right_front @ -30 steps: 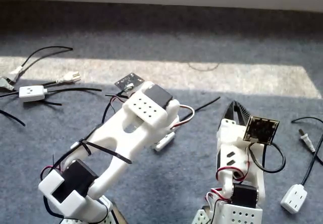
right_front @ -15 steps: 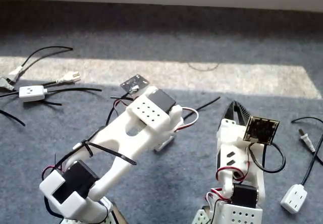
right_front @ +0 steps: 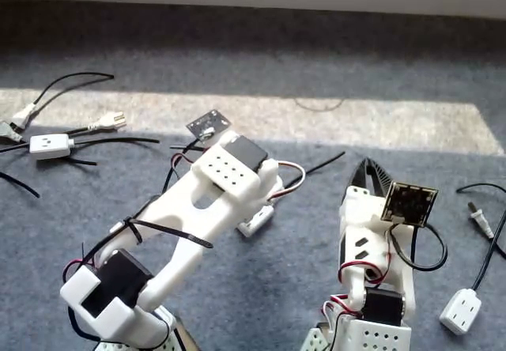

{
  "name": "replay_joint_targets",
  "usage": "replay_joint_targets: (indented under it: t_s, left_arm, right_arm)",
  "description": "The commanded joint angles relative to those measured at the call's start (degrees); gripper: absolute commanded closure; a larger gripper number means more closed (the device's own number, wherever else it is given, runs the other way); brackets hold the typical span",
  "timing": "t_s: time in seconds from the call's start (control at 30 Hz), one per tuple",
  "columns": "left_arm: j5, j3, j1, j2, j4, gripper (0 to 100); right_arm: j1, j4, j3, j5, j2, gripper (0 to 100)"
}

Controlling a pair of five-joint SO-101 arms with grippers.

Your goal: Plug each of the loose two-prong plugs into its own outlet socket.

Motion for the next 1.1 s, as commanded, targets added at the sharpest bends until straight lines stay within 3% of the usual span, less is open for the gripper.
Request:
replay_joint_targets:
  t_s: [0.0, 0.3, 0.47, 1.07]
  left_arm:
    - [-1.1, 0.0, -0.6, -0.2, -0.8, 99]
    - [-1.2, 1.0, 1.8, -0.2, -0.8, 99]
    - [-5.4, 1.0, 2.0, -0.2, -0.8, 99]
    - [-9.3, 7.2, 2.9, -0.3, -11.4, 99]
  right_arm:
    - [0.4, 0.1, 8.8, -0.5, 0.0, 99.1]
    - [0.4, 0.1, 8.8, -0.5, 0.0, 99.1]
    - [0.4, 0.1, 8.8, -0.5, 0.0, 99.1]
    - [0.6, 0.1, 8.8, -0.5, -0.1, 99.1]
